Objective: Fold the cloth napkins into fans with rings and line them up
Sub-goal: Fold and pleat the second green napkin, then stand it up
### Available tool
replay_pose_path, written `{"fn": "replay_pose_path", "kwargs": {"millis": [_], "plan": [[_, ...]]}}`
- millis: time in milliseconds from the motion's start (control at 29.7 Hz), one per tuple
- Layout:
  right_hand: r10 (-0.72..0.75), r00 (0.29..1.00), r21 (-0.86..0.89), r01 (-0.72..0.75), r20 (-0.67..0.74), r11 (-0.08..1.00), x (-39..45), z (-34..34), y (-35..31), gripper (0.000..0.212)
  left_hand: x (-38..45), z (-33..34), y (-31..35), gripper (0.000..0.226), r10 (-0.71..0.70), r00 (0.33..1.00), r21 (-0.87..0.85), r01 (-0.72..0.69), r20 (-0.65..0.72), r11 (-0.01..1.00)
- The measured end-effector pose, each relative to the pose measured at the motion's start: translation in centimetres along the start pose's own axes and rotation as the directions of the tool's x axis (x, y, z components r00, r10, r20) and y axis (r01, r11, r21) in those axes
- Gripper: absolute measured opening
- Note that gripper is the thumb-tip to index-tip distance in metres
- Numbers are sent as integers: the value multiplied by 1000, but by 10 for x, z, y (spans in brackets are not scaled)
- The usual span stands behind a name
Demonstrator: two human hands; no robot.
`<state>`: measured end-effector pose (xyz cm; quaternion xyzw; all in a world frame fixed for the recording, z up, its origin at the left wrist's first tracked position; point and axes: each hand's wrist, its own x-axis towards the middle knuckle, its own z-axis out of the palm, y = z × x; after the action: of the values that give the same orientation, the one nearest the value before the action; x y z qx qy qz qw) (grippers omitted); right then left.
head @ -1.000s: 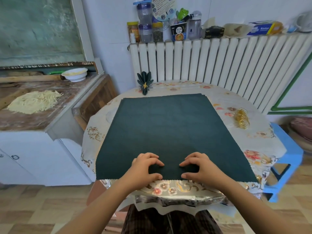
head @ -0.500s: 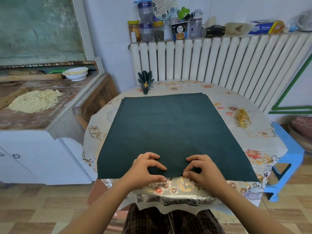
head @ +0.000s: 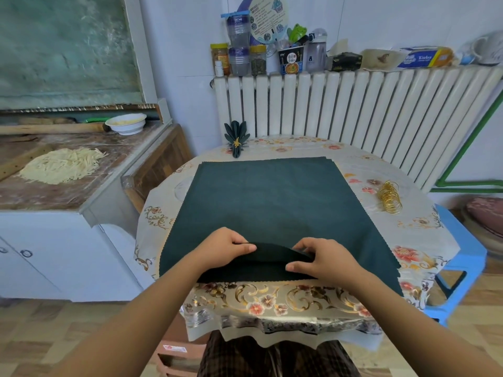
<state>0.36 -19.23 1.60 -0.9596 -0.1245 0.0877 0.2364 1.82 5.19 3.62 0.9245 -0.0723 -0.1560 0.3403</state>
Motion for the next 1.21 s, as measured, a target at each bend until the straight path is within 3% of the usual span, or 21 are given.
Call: {"fn": "replay_pose_path", "kwargs": {"millis": [135, 236, 404, 505, 606, 741, 842, 1010, 1212], "plan": [[37, 995, -73, -43, -93, 996, 5, -16, 8, 19, 5, -15, -1, 24, 7, 1000, 41, -7, 9, 999], [70, 997, -99, -72, -19, 993, 5, -34, 16, 34, 5, -30, -8, 31, -30, 999, 146, 24, 38, 989], [67, 996, -198, -54, 59, 979, 1, -66, 24, 34, -8, -62, -13, 25, -95, 986, 297, 50, 137, 954], [58, 983, -205, -22, 173, 979, -7, -87, 26, 39, -18, -79, -4, 20, -90, 972, 208, 43, 219, 977], [91, 932, -149, -40, 352, 988, -20, -107, 23, 32, -24, -90, 6, 17, -112, 911, 76, 89, 397, 993], [145, 870, -153, -81, 472, 985, -21, -120, 20, 22, -18, -95, 8, 18, -106, 856, 118, 53, 506, 992], [165, 880, -169, -99, 445, 981, -1, -118, 22, 19, -2, -96, 4, 19, -114, 876, 103, 74, 468, 992], [162, 966, -200, -121, 203, 972, 55, -101, 40, 32, 39, -92, -11, 20, -57, 983, 295, 4, 172, 955], [225, 973, -255, -203, 58, 945, 116, -82, 62, 28, 95, -79, -31, 23, -83, 996, 390, 88, -29, 917]]}}
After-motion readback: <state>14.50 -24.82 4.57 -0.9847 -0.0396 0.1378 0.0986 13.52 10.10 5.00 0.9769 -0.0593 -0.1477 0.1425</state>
